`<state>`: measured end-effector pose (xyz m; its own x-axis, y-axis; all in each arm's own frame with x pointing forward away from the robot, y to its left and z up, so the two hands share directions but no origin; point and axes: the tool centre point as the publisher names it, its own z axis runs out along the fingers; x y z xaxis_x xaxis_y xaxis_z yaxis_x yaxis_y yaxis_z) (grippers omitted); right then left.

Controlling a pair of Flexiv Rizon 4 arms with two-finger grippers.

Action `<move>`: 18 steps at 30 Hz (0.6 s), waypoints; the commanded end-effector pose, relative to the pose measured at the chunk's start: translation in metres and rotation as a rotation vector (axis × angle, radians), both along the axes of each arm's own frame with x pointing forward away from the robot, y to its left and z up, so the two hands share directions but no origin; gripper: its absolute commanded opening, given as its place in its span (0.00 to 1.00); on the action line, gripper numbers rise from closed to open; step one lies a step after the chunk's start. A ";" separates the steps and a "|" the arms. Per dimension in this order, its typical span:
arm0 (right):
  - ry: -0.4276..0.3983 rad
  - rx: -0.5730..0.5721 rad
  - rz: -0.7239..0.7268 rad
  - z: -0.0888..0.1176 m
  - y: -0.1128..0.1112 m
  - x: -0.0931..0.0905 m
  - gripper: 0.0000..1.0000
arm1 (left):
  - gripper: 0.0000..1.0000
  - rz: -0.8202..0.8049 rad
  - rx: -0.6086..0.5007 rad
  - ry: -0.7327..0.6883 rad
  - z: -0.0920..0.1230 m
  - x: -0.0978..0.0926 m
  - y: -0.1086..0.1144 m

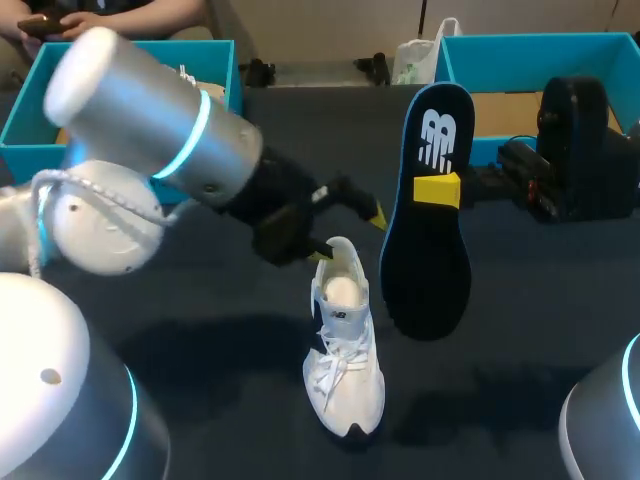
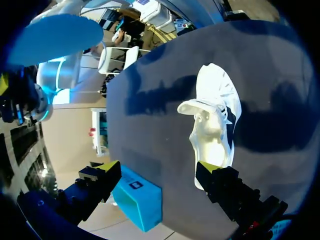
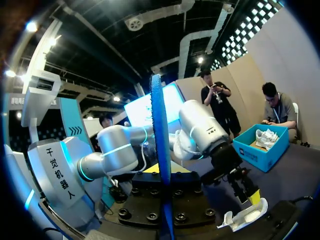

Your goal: Take the shoe out of the shoebox, open the shoe tongue, remove and reinsert the insole, then place the shoe into the shoebox

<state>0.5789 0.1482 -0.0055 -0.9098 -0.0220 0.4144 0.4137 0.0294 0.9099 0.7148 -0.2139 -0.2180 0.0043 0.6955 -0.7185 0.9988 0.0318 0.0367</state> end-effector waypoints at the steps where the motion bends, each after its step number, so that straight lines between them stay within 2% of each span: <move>1: 0.001 -0.001 0.000 -0.001 0.002 0.001 0.00 | 1.00 -0.006 -0.165 -0.010 0.003 -0.006 0.015; 3: 0.001 -0.001 0.000 -0.001 0.002 0.001 0.00 | 1.00 -0.006 -0.165 -0.010 0.003 -0.006 0.015; 8: 0.001 -0.001 0.000 -0.001 0.002 0.001 0.00 | 1.00 -0.013 -0.338 -0.086 0.011 -0.001 0.016; 14: 0.001 -0.001 0.000 -0.001 0.002 0.001 0.00 | 1.00 -0.010 -0.458 -0.110 0.030 0.007 0.012; 16: 0.001 -0.001 0.000 -0.001 0.002 0.001 0.00 | 1.00 -0.067 -0.581 -0.078 0.044 0.013 0.013; 18: 0.001 -0.001 0.000 -0.001 0.002 0.001 0.00 | 1.00 -0.165 -0.658 -0.042 0.059 0.021 0.013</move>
<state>0.5789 0.1482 -0.0055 -0.9098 -0.0219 0.4144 0.4137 0.0294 0.9099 0.7255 -0.2088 -0.1681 0.0827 0.4074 -0.9095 0.9926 0.0481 0.1118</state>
